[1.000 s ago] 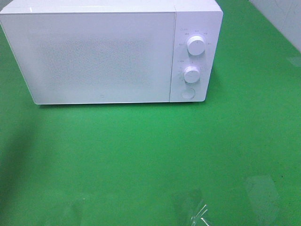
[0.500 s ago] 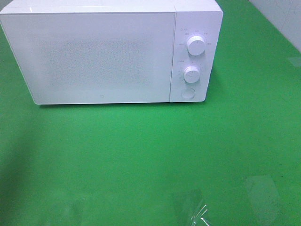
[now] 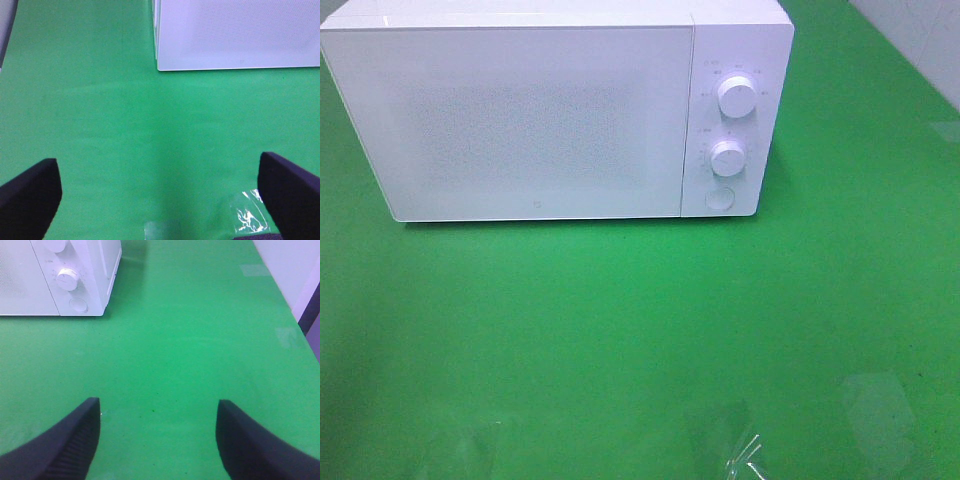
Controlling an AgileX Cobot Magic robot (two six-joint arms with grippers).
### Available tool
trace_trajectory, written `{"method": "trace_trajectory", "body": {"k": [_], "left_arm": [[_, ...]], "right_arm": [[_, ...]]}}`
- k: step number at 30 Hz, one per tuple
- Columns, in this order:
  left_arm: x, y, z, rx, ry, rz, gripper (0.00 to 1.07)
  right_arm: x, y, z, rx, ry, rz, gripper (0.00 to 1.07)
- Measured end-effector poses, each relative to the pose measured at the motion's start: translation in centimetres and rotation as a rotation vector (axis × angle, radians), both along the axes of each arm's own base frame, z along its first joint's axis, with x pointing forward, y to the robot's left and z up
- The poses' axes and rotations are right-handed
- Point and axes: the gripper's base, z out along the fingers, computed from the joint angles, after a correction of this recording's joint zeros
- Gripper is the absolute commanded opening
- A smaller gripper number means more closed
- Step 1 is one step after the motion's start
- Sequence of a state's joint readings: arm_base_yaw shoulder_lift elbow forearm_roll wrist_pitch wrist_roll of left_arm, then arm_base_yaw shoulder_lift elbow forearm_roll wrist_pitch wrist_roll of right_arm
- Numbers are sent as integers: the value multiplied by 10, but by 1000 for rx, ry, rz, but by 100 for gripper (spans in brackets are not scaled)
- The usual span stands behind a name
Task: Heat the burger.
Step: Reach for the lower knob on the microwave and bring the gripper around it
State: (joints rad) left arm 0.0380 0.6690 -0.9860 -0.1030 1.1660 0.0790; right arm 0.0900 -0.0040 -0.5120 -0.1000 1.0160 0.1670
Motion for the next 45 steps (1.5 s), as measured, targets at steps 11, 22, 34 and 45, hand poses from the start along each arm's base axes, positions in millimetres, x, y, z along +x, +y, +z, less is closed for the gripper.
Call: {"method": "trace_trajectory", "body": {"k": [11, 22, 34, 45], "left_arm": [[-40, -3, -71, -25, -20, 8, 101], [-70, -4, -100, -29, -163, 10, 101], [-94, -3, -106, -19, -304, 28, 101], [-95, -2, -106, -10, -307, 32, 101]], "right_arm": [[0, 0, 0, 0, 0, 0, 64], [0, 0, 0, 0, 0, 0, 64], [0, 0, 0, 0, 0, 0, 64], [0, 0, 0, 0, 0, 0, 64]]}}
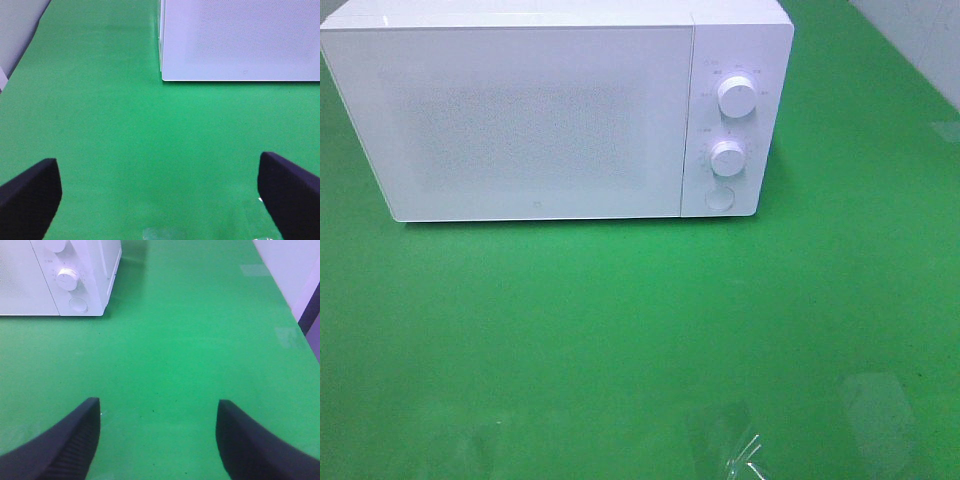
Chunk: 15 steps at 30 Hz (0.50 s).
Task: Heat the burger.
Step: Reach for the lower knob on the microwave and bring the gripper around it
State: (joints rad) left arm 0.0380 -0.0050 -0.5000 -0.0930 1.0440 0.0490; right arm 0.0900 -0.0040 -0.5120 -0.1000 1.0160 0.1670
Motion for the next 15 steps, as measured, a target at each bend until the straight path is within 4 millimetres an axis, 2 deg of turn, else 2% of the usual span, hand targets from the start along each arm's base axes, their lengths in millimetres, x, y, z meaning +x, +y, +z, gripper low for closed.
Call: {"method": "trace_trajectory", "body": {"k": [15], "left_arm": [[0, 0, 0, 1, 0, 1, 101]], "right_arm": [[0, 0, 0, 0, 0, 0, 64]]}}
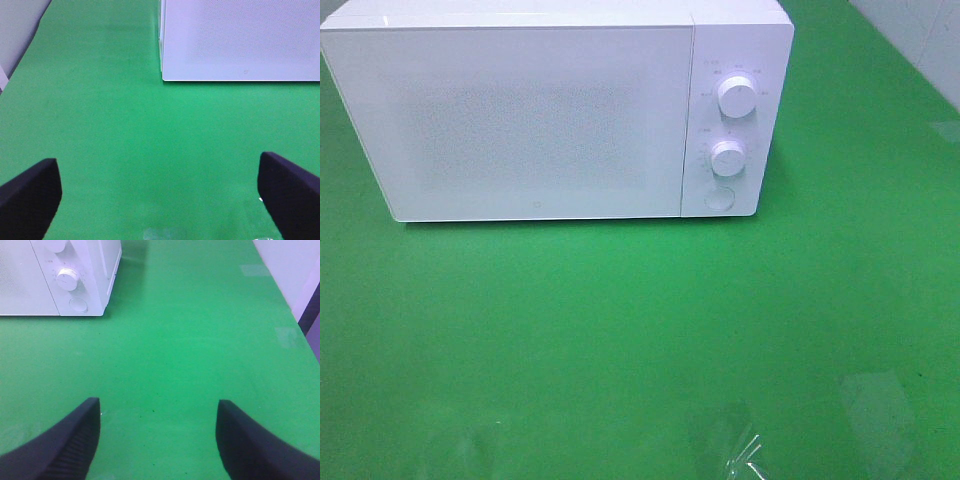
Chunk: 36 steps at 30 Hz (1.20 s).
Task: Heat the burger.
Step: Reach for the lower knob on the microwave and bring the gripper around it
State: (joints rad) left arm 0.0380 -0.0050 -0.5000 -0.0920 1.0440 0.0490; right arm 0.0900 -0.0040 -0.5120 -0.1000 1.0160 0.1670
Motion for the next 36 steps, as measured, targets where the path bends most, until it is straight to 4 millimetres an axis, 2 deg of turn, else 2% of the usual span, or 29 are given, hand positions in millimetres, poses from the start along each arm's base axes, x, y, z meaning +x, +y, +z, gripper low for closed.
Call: {"method": "trace_trajectory", "body": {"k": [27, 33, 36], "left_arm": [[0, 0, 0, 0, 0, 0, 101], [0, 0, 0, 0, 0, 0, 101], [0, 0, 0, 0, 0, 0, 101]], "right_arm": [[0, 1, 0, 6, -1, 4, 64], [-1, 1, 15, 14, -110, 12, 65], [8, 2, 19, 11, -105, 15, 69]]}}
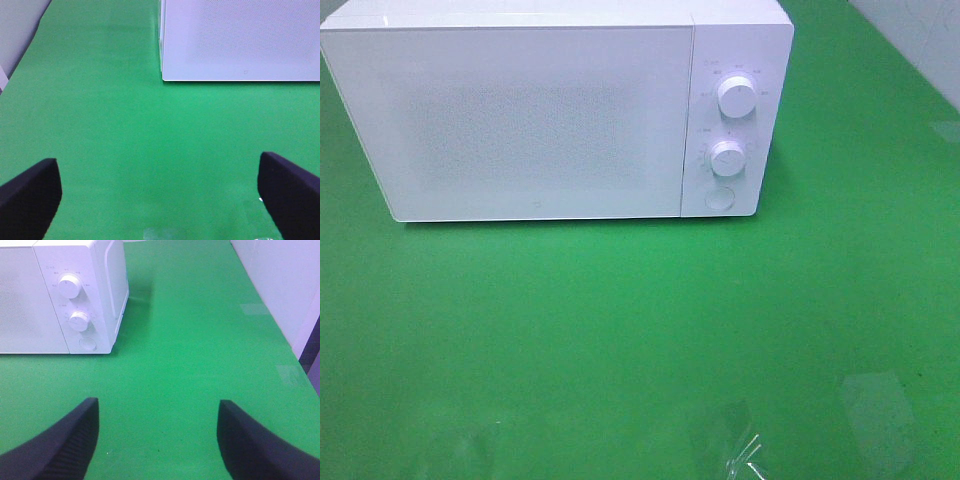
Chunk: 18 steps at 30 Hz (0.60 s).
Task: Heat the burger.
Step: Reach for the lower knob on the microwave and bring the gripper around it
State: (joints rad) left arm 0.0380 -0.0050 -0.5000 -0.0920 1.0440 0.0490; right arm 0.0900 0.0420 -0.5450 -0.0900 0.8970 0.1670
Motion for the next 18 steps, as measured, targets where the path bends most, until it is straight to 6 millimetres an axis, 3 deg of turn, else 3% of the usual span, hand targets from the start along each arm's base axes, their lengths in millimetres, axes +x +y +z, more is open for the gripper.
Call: {"method": "trace_trajectory", "body": {"k": [3, 5, 18], "left_arm": [[0, 0, 0, 0, 0, 0, 101], [0, 0, 0, 0, 0, 0, 101], [0, 0, 0, 0, 0, 0, 101]], "right_arm": [[3, 0, 1, -1, 7, 1, 70], [20, 2, 6, -4, 8, 7, 73], [70, 8, 15, -12, 18, 25, 75]]}}
